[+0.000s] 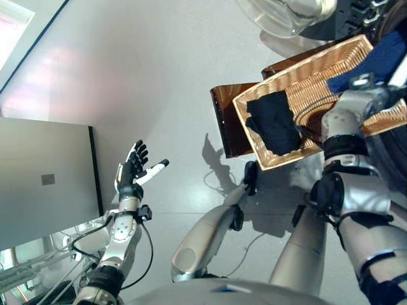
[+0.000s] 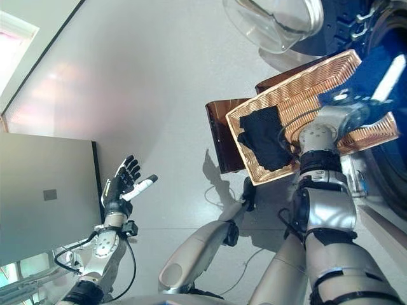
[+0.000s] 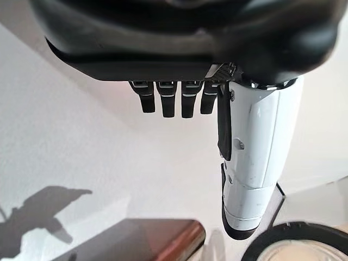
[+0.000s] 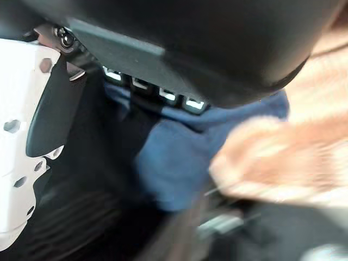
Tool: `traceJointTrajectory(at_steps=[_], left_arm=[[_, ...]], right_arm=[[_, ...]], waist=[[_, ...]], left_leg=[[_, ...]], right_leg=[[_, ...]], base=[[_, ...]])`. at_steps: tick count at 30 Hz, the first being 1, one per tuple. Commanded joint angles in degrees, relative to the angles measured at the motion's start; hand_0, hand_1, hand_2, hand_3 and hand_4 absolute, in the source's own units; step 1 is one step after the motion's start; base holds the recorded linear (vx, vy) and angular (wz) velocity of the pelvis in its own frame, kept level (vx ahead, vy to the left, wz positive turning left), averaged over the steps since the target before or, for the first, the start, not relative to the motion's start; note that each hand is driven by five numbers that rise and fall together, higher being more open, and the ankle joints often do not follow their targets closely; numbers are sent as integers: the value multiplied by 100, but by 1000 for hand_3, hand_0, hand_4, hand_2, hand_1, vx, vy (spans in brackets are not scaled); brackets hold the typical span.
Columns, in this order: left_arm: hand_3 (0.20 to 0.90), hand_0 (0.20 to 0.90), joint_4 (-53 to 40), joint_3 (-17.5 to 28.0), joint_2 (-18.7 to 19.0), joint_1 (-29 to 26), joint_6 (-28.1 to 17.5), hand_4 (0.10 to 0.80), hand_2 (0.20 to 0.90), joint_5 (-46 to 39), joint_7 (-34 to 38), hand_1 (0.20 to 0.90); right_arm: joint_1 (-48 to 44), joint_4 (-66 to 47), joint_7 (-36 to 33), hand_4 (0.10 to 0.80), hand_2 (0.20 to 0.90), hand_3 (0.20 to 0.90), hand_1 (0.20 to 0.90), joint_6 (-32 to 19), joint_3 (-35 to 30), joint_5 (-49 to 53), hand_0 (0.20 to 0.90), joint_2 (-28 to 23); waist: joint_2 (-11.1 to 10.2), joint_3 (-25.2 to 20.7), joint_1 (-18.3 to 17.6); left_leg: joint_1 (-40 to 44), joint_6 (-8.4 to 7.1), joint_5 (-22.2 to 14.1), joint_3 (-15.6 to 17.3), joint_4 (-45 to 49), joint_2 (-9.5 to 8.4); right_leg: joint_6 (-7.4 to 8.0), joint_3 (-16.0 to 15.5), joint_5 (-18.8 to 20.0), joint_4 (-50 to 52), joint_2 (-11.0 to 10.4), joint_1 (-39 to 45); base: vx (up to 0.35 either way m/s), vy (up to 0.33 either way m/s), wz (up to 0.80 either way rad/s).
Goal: Pick up the clothes and place them into the washing machine
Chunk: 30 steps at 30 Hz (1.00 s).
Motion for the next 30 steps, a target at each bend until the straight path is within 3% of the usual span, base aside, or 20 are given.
traceJointTrajectory(at_steps=[1,5,10,14,18,25,30], left_arm=[[900,900,-30,450,236,-95,-493,800,900,-121,276,900],[900,900,30,482,165,-80,-524,800,900,-197,139,900],[900,900,89,516,228,-24,-478,800,900,-227,154,900],[900,900,300,504,237,-114,-426,800,900,-221,149,900],[900,900,301,459,221,-66,-426,800,900,-231,65,900],[900,900,162,426,245,105,-441,800,900,-215,9,900],[900,900,28,569,255,121,-505,800,900,-297,108,900]], right_arm=[[-661,-758,577,800,900,900,900,-361,752,-904,900,-968],[-424,-544,701,800,900,900,900,-133,707,-1013,900,-678],[-383,-521,784,800,900,900,900,-261,577,-768,900,-606],[-204,380,801,800,900,900,900,240,695,-848,900,-371],[-102,725,1018,800,900,900,900,339,595,-609,900,47],[-132,925,1050,800,900,900,900,304,415,-354,900,161],[-384,673,949,800,900,900,900,109,268,-202,900,60]], waist=[[-62,-499,-137],[-60,-536,-149],[-162,-595,-156],[-271,-557,-162],[-299,-514,-150],[-153,-510,-43],[-14,-317,73]], left_leg=[[36,-526,-874,8,777,155],[103,-534,-885,34,812,186],[207,-530,-884,-10,788,169],[239,-513,-885,10,767,182],[180,-515,-882,24,789,204],[125,-542,-838,9,744,172],[-317,-496,-980,22,1308,176]], right_leg=[[-73,84,576,-1222,32,750],[-68,74,636,-1331,14,914],[-68,25,677,-1471,51,1107],[-63,2,764,-1634,80,1208],[-78,-1,798,-1697,92,1187],[-90,34,722,-1613,82,1085],[-147,128,333,-709,100,630]], base=[[0,0,0],[-27,11,-6],[3,2,-6],[-6,-5,1],[-13,-2,-3],[6,20,-2],[-32,4,1]])
